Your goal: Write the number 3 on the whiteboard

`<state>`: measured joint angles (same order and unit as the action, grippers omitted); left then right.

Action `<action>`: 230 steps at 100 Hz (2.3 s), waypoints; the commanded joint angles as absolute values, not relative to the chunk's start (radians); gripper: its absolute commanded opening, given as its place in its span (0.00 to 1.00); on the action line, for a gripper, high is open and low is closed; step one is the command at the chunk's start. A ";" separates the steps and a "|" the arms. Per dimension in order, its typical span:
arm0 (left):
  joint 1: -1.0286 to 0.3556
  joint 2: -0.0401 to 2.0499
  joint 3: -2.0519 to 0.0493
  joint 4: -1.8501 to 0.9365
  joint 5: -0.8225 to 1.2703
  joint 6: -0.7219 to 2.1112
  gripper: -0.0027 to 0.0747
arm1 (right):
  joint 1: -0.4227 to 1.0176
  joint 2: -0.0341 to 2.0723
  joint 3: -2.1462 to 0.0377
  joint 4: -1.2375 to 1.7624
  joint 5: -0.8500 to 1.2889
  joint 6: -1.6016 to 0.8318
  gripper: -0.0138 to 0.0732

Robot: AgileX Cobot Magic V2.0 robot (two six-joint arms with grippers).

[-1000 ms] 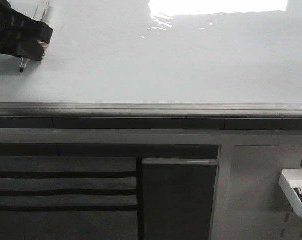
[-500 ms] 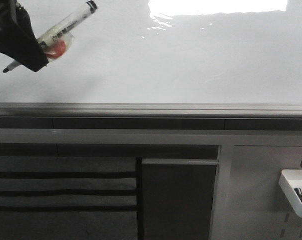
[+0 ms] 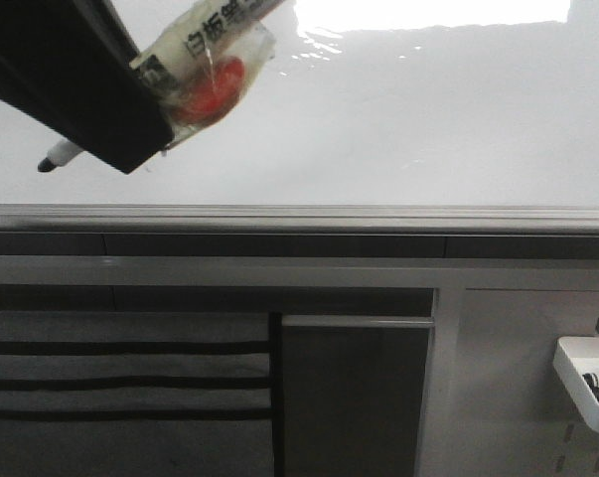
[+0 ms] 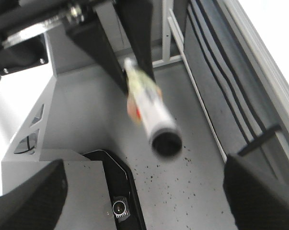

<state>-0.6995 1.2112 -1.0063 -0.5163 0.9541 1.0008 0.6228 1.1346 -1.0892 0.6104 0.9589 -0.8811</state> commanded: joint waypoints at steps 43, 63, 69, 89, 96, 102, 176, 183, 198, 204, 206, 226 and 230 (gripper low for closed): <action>-0.708 1.186 -1.040 -0.578 0.934 1.053 0.01 | 0.688 1.280 -1.205 0.655 0.907 -0.959 0.58; -0.708 1.186 -1.040 -0.578 0.930 1.053 0.01 | 0.688 1.281 -1.205 0.655 0.907 -0.959 0.40; -0.708 1.186 -1.040 -0.578 0.930 1.053 0.01 | 0.688 1.281 -1.205 0.655 0.907 -0.959 0.36; -0.708 1.186 -1.040 -0.578 0.928 1.053 0.01 | 0.688 1.281 -1.205 0.653 0.907 -0.959 0.24; -0.708 1.186 -1.040 -0.578 0.928 1.053 0.01 | 0.688 1.281 -1.205 0.653 0.909 -0.959 0.21; -0.708 1.186 -1.040 -0.578 0.926 1.053 0.01 | 0.688 1.281 -1.205 0.649 0.911 -0.959 0.18; -0.704 1.172 -1.061 -0.544 0.895 1.042 0.59 | 0.680 1.281 -1.209 0.618 0.926 -0.959 0.16; -0.701 1.148 -1.072 -0.523 0.885 1.016 0.59 | 0.661 1.274 -1.218 0.611 0.934 -0.952 0.16; -0.646 1.076 -1.079 -0.519 0.898 0.963 0.59 | 0.592 1.216 -1.222 0.588 0.936 -0.883 0.16; -0.603 1.046 -1.079 -0.506 0.920 0.922 0.59 | 0.551 1.179 -1.222 0.548 0.936 -0.793 0.16; -0.588 1.040 -1.079 -0.500 0.929 0.905 0.59 | 0.532 1.164 -1.222 0.537 0.938 -0.769 0.16; -0.436 0.929 -1.036 -0.484 0.949 0.795 0.59 | 0.338 0.987 -1.121 0.474 0.889 -0.541 0.16; -0.409 0.904 -1.011 -0.484 0.944 0.778 0.59 | 0.308 0.953 -1.081 0.474 0.857 -0.541 0.16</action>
<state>-0.4587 0.9585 -1.0227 -0.4569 0.9769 0.8292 0.3688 1.0365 -1.1253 0.4614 0.9429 -0.5800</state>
